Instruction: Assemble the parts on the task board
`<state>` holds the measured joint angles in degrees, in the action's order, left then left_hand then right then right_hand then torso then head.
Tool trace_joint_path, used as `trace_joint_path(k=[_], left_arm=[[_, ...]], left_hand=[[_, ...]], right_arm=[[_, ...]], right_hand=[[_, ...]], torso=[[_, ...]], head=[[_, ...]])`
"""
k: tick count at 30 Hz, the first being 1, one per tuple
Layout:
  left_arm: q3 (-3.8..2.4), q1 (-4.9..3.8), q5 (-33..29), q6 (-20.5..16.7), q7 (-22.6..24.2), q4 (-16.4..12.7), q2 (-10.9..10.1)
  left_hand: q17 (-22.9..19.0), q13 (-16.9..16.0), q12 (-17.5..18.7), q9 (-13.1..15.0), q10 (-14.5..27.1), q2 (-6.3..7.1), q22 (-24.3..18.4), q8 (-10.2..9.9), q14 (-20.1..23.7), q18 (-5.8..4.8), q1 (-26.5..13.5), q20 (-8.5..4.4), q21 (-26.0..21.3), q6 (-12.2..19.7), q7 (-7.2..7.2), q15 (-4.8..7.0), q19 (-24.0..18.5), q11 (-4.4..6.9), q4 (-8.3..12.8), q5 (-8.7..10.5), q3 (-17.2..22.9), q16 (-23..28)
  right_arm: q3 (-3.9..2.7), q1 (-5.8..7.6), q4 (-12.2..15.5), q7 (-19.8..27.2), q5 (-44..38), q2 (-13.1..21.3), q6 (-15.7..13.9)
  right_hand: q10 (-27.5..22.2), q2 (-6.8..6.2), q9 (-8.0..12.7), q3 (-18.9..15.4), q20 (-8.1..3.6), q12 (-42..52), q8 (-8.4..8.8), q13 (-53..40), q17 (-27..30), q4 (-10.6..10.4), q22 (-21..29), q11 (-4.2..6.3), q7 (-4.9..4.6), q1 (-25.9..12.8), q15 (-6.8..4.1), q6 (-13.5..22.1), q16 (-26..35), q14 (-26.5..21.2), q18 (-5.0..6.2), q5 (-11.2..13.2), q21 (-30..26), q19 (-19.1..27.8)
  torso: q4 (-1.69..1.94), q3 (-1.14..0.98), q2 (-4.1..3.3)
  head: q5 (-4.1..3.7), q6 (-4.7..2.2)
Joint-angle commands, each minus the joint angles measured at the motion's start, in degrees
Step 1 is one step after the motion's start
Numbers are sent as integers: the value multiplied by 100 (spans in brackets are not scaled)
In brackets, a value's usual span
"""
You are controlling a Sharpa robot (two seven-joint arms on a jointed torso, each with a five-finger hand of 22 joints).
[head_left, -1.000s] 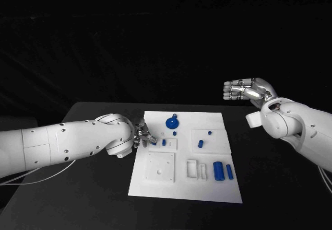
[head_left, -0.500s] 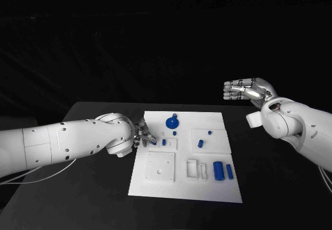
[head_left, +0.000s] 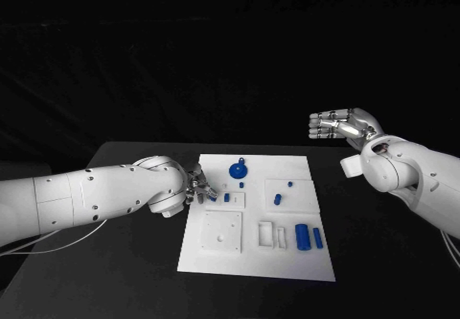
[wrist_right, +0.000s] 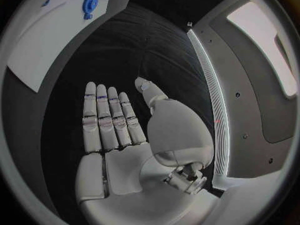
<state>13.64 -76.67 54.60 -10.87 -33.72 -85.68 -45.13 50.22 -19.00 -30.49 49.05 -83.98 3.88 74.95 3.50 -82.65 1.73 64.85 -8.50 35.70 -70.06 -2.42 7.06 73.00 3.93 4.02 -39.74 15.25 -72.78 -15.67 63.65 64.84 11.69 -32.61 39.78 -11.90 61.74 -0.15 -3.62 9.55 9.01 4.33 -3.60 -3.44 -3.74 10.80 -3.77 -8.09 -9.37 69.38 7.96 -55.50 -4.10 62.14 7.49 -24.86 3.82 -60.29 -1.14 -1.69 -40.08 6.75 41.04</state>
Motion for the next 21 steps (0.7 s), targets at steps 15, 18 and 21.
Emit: trace_joint_path(k=[15,18,21], left_arm=[[21,27,-13,286,-55,3,70],[21,27,-8,285,-54,5,76],[21,27,-14,245,-38,12,80]], left_hand=[[91,-29,-97,435,-289,-30,99,39,0,69,39,23,49,-457,377,31,-1,56,498,35,514,-98],[100,-30,-105,456,-289,-27,100,43,0,70,36,25,52,-474,382,30,0,59,498,28,513,-106],[121,-30,-127,552,-289,-31,98,42,1,71,15,30,55,-505,400,30,-5,64,467,142,493,-123]], right_arm=[[-2,-26,20,33,-35,6,94],[-2,-37,16,34,-35,3,95],[-2,-50,7,36,-35,-4,97]], right_hand=[[-23,1,-4,51,-11,-18,3,9,9,0,7,-19,-21,8,-8,-14,33,-32,93,-9,-3,6],[-23,1,-4,51,-11,-18,3,9,9,0,7,-19,-21,8,-8,-14,33,-32,93,-9,-3,6],[-23,1,-4,51,-11,-18,3,9,9,0,7,-19,-21,8,-8,-14,33,-32,93,-9,-3,6]], torso=[[6,2,-1],[5,0,-1],[4,-1,1]], head=[[-27,15],[-26,12],[-15,14]])
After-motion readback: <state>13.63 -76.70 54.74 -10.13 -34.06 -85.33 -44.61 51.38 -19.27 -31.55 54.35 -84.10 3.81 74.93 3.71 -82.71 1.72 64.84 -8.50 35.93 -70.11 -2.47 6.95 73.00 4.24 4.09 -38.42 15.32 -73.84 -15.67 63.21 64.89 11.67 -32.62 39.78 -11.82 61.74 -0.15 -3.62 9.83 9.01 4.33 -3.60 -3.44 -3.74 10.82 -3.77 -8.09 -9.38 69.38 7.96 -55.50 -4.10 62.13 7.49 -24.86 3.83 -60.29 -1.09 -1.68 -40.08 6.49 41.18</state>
